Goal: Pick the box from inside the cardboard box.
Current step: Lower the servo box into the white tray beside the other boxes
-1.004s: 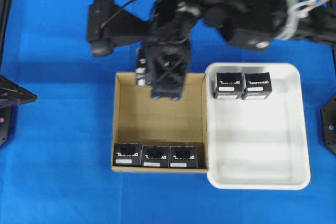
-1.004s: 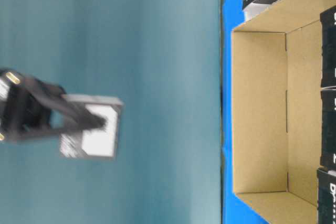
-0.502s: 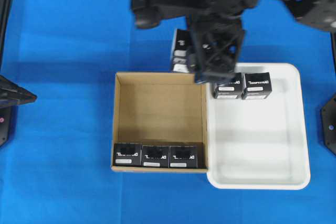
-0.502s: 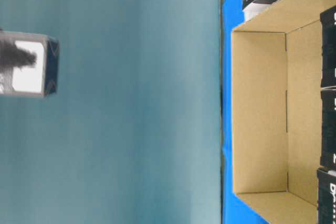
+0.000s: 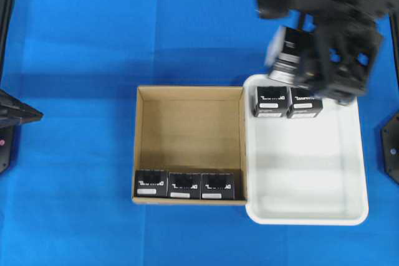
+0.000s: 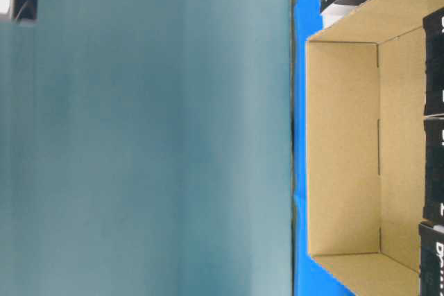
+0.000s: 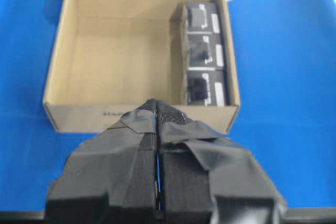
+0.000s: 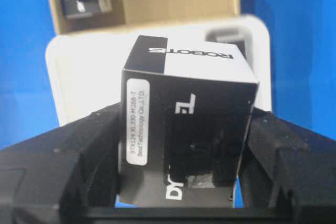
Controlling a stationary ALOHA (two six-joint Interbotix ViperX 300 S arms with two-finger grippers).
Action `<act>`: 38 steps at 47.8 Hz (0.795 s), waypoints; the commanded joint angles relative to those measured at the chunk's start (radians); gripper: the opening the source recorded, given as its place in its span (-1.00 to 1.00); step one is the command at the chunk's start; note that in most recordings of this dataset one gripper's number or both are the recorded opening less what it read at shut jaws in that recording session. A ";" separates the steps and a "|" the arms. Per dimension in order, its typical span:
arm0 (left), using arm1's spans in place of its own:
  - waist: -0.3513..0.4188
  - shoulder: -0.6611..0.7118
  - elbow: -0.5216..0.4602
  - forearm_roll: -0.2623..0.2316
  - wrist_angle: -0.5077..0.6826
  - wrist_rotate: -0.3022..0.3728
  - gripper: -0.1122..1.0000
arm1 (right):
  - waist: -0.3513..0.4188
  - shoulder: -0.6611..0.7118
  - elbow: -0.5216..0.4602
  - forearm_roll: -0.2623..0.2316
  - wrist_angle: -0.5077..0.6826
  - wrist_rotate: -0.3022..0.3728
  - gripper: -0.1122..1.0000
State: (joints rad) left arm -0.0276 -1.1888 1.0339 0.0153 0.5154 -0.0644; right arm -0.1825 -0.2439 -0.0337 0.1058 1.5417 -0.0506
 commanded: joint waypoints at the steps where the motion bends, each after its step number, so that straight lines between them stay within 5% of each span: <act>1: 0.000 0.006 -0.031 0.002 -0.009 -0.002 -0.90 | 0.008 -0.049 0.097 -0.003 -0.034 0.006 0.32; 15: 0.002 0.009 -0.029 0.002 -0.009 -0.026 -0.90 | 0.098 -0.104 0.476 0.002 -0.318 0.006 0.32; 38: 0.000 0.012 -0.029 0.003 -0.009 -0.037 -0.90 | 0.146 -0.029 0.703 0.000 -0.635 -0.025 0.32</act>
State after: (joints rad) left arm -0.0276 -1.1888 1.0324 0.0153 0.5154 -0.0997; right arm -0.0414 -0.2915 0.6657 0.1043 0.9342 -0.0690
